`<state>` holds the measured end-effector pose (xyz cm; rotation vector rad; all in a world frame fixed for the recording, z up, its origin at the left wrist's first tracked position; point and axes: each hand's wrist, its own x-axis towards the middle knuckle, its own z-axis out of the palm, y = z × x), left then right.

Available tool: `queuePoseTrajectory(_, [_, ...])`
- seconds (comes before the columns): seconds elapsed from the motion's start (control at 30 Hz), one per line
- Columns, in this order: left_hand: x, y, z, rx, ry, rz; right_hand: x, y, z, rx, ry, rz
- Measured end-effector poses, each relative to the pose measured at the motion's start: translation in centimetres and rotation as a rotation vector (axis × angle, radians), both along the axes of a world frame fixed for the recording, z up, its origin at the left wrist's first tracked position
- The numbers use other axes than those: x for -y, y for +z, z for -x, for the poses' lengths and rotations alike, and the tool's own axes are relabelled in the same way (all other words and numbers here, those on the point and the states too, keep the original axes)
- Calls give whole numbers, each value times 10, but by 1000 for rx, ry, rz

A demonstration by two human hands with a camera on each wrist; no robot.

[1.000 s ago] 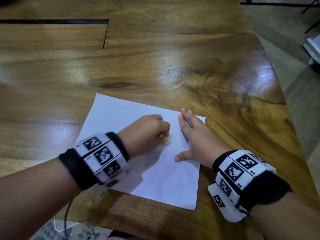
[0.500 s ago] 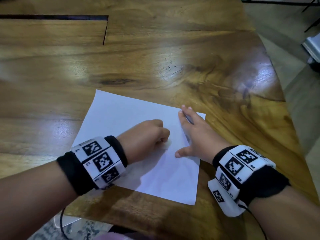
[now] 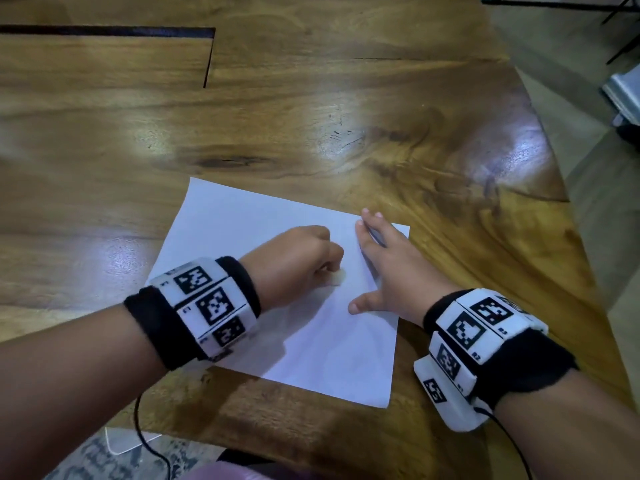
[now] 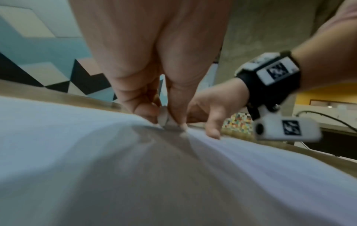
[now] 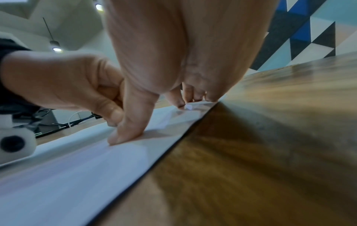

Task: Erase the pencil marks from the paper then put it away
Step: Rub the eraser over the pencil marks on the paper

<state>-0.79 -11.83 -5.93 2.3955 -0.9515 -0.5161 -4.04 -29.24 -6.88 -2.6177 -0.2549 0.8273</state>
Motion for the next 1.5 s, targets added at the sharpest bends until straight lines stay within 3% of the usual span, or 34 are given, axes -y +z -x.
queuePoseTrajectory(0.07, [-8,-2,10,-19,-47,9,0,0,0,4,9,6])
queuePoseTrajectory(0.2, [-38,-17,41,91,-258,-198,1,-1,0,-6,6,7])
queuePoseTrajectory(0.3, [-37,-19,39,2,-302,-148,1,-1,0,-7,0,-3])
queuePoseTrajectory(0.33, [-29,-13,35,-69,-257,-85,1,-1,0,-6,1,-2])
queuePoseTrajectory(0.47, [-8,-1,9,-58,-108,-44,0,-1,0,-5,6,2])
queuePoseTrajectory(0.73, [-38,-11,52,-96,-326,-90,0,-4,0,0,-1,-3])
queuePoseTrajectory(0.83, [-24,-1,31,-142,-254,-68,1,-4,-1,0,2,2])
queuePoseTrajectory(0.97, [-4,-4,7,-29,-168,-46,1,-3,0,-16,-6,-15])
queuePoseTrajectory(1.13, [-34,-3,40,-78,-279,-101,2,-3,0,-17,-9,-13])
queuePoseTrajectory(1.27, [-44,-14,46,-59,-142,-53,2,1,3,-7,-8,11])
queuePoseTrajectory(1.33, [-41,-12,47,-60,-200,-83,5,2,7,1,-31,45])
queuePoseTrajectory(1.5, [-23,1,17,-216,-202,-198,14,3,17,-32,-19,70])
